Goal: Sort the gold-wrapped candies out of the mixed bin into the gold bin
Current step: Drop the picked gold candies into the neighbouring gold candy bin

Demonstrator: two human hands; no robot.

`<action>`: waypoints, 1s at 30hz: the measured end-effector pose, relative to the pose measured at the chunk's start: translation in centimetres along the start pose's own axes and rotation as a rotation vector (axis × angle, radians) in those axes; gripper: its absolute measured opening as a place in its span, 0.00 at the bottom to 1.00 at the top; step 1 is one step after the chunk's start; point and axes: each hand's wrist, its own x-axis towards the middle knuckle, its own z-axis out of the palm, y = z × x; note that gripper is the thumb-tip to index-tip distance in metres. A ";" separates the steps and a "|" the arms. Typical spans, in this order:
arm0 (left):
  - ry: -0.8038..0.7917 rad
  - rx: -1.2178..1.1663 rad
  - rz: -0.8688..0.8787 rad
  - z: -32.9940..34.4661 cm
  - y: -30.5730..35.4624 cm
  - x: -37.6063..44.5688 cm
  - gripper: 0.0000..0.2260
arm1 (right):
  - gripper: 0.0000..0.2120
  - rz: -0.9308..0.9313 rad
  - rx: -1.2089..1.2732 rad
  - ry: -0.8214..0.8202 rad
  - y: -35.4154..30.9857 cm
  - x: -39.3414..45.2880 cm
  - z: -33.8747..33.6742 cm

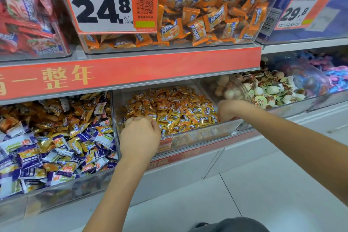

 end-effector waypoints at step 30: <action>-0.060 -0.010 -0.014 -0.1 -0.1 0.1 0.15 | 0.27 -0.489 0.883 0.074 1.3 0.2 1.8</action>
